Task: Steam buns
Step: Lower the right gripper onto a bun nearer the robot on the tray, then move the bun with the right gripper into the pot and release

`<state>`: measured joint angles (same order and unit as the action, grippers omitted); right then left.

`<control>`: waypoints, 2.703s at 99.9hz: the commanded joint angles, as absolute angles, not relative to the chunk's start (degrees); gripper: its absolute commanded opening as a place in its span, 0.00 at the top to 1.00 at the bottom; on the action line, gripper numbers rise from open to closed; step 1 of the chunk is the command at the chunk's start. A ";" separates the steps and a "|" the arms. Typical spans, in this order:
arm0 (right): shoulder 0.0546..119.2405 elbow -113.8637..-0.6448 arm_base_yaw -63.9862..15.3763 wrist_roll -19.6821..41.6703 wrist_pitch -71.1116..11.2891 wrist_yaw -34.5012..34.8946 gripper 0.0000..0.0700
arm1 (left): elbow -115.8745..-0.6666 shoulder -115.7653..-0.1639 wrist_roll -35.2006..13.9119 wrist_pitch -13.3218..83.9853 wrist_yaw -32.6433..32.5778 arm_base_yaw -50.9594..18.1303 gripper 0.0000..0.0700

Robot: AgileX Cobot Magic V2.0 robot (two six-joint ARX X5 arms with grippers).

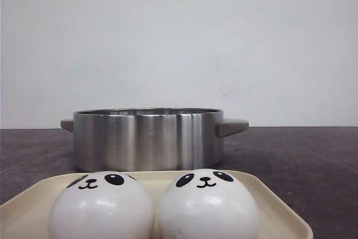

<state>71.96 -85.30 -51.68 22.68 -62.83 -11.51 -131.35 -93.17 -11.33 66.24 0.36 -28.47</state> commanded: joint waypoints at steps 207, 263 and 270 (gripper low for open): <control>91.85 -97.84 -55.77 20.97 -51.90 -5.87 0.98 | -127.31 -57.45 -6.70 83.53 -9.19 -33.82 0.03; 115.57 -102.10 -38.61 20.64 -51.57 7.64 0.98 | -127.26 -57.74 -6.66 83.02 -9.19 -33.82 0.03; 117.80 -102.10 -38.61 20.67 -51.81 7.40 0.98 | -127.26 -57.74 -6.66 83.02 -9.19 -33.82 0.03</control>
<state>115.24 -101.08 -38.04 21.06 -51.79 7.42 -126.08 -57.06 -7.33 81.45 -9.04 -33.45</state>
